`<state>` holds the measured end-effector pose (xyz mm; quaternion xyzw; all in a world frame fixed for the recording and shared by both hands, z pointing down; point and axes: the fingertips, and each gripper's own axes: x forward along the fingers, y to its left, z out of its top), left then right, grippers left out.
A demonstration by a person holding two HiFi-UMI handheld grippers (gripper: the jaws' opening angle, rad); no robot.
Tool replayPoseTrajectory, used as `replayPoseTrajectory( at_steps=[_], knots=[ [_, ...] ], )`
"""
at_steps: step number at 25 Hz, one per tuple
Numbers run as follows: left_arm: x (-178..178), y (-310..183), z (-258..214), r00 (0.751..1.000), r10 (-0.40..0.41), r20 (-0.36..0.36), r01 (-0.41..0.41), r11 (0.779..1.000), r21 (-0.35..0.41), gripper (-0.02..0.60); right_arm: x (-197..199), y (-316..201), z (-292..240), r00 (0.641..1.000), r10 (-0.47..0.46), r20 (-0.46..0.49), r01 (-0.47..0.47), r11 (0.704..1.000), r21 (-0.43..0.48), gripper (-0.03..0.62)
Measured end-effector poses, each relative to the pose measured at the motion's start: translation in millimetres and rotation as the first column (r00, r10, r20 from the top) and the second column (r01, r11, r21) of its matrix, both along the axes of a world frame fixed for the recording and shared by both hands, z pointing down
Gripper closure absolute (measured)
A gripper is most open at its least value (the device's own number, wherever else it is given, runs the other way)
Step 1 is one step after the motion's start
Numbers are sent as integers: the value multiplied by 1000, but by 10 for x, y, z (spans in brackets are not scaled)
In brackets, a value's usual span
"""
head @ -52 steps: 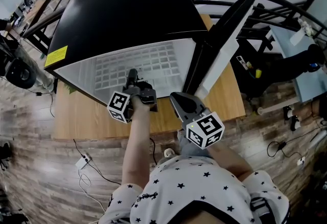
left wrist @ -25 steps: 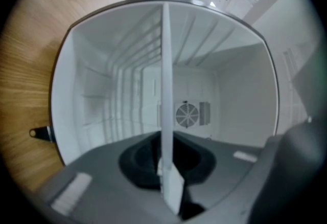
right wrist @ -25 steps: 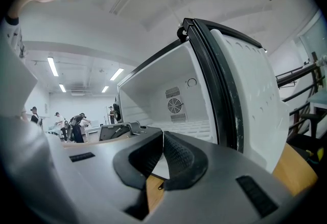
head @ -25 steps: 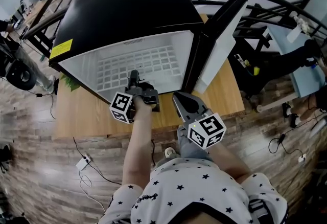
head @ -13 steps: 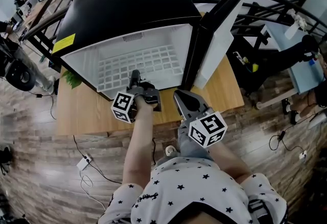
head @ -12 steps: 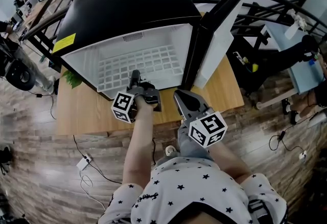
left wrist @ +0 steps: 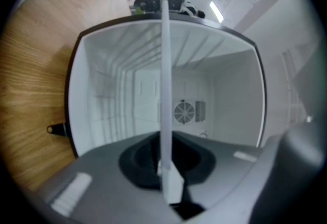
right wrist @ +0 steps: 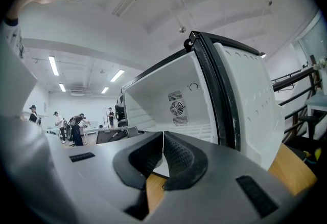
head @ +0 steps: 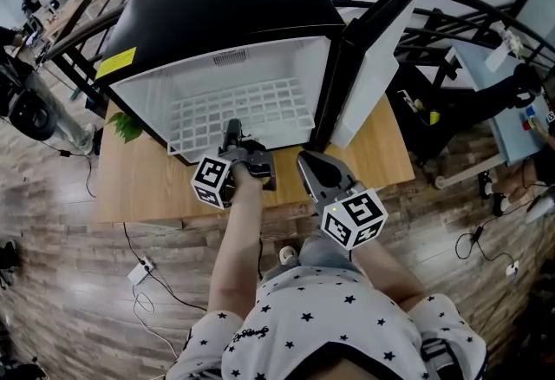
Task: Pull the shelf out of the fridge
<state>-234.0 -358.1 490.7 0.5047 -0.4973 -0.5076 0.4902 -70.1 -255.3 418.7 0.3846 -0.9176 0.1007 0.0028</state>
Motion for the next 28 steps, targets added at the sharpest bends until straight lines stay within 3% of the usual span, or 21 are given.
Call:
replayPoseTrajectory(
  at_steps=[28],
  knots=[
    [71, 351, -19, 999, 24, -25, -24, 1000, -1, 551, 284, 424, -125, 998, -64, -8, 64, 998, 11, 572]
  ],
)
